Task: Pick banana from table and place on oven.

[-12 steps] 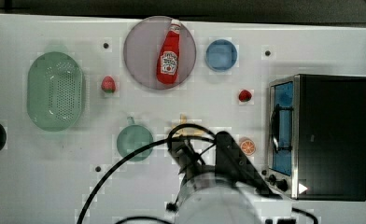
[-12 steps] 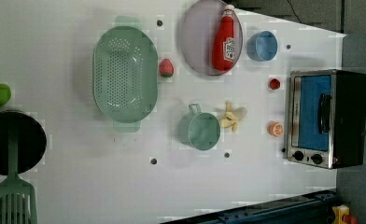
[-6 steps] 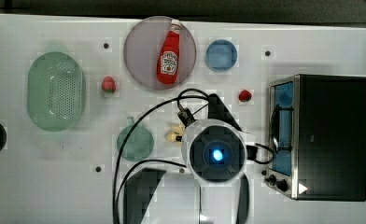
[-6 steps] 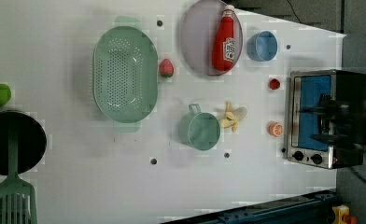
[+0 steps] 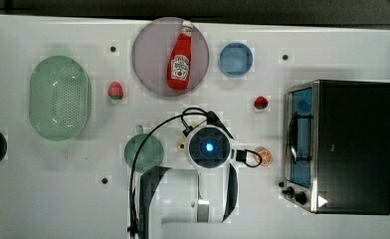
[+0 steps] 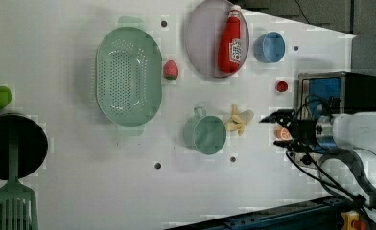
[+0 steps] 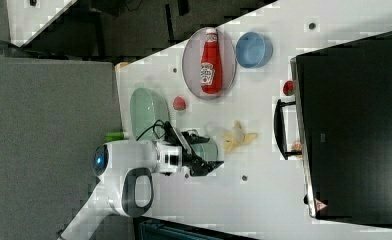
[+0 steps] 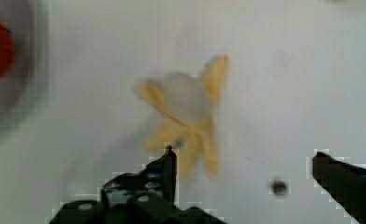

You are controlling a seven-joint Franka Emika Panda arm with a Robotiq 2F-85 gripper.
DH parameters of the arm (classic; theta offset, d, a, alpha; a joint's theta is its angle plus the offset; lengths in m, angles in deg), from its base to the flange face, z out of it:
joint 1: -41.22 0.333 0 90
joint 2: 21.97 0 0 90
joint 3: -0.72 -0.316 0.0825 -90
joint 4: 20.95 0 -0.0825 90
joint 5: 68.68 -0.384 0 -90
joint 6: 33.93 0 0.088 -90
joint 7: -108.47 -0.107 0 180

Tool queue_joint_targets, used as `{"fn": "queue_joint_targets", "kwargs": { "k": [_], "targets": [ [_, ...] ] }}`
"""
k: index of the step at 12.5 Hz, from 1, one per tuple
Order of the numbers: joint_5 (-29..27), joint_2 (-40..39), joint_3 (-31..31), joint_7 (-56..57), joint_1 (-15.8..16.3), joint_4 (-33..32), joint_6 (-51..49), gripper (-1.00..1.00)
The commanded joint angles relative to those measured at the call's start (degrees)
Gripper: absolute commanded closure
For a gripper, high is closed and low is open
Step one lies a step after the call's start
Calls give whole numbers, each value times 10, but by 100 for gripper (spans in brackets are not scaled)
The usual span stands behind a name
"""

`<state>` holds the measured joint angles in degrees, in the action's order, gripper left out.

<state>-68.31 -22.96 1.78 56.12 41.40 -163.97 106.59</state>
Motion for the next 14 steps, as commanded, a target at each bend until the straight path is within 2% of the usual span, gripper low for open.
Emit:
{"fn": "queue_joint_targets", "kwargs": {
  "k": [1,9,10,14],
  "targets": [
    [-1,-46,-14,-19,-6,0,45,-100],
    [-1,-178,-22,-20,-6,2,192,-100],
    [-1,-185,-24,-20,-6,1,203,-93],
    [-1,-187,-25,-21,-6,4,207,6]
  ]
}}
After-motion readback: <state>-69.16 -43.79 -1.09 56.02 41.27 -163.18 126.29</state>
